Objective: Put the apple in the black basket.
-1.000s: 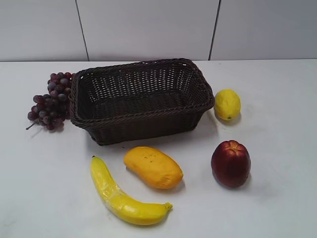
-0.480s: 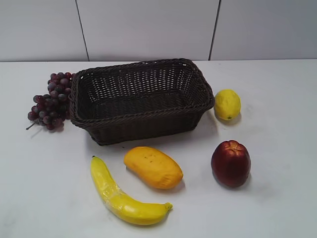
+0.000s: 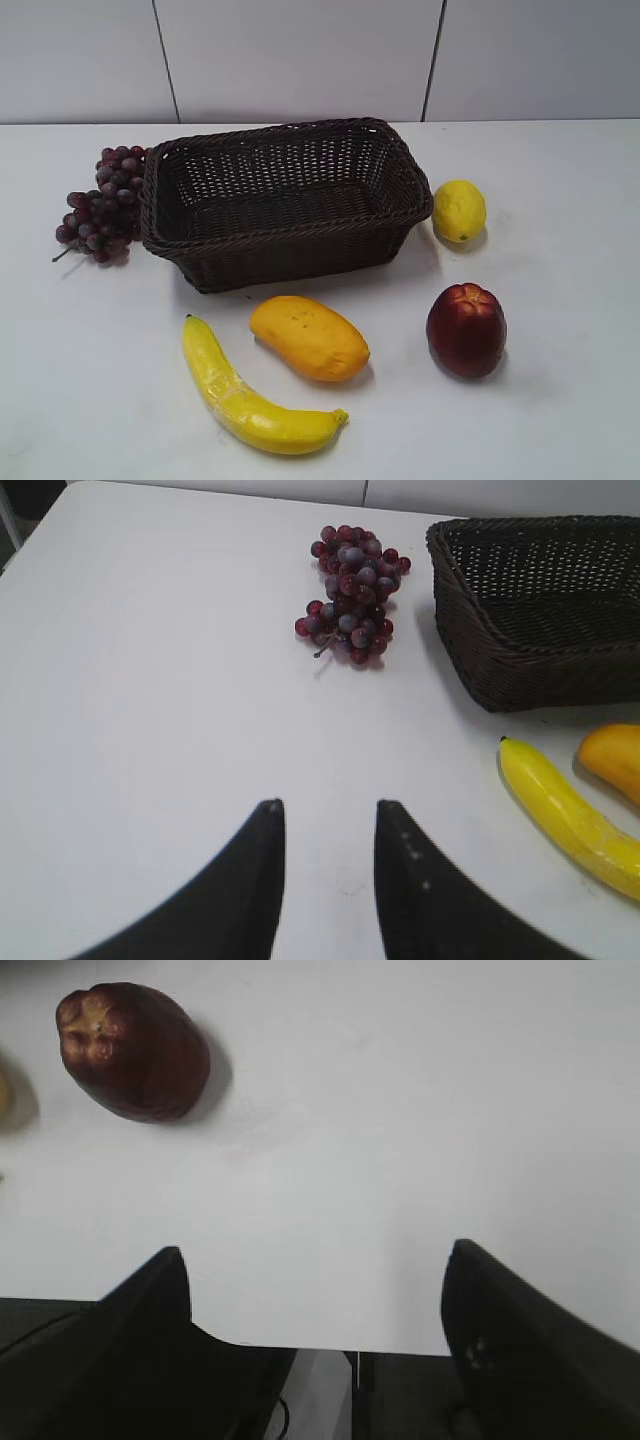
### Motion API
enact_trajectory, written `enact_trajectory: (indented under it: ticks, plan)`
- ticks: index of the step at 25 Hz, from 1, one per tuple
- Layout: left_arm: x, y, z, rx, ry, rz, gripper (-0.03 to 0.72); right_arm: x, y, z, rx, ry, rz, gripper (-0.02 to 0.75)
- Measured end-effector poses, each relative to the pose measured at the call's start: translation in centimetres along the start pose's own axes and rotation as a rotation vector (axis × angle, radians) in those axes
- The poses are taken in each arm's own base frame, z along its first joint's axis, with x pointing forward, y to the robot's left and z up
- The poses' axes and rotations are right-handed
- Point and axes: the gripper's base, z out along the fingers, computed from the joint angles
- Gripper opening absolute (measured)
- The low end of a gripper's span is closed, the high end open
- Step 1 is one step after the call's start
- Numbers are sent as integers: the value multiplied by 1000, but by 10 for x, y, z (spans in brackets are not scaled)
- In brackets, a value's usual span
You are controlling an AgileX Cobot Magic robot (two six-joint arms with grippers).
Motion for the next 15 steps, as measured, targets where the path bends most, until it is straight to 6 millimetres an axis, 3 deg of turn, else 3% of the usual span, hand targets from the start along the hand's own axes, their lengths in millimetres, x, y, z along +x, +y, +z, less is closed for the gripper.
enact_trajectory:
  ticks: [9,15]
  plan:
    - [0,0,0,0,0,0,236,-43,4,28,-45,113,-22,589]
    - [0,0,0,0,0,0,236,-53,36,49,-94,170,-148,589]
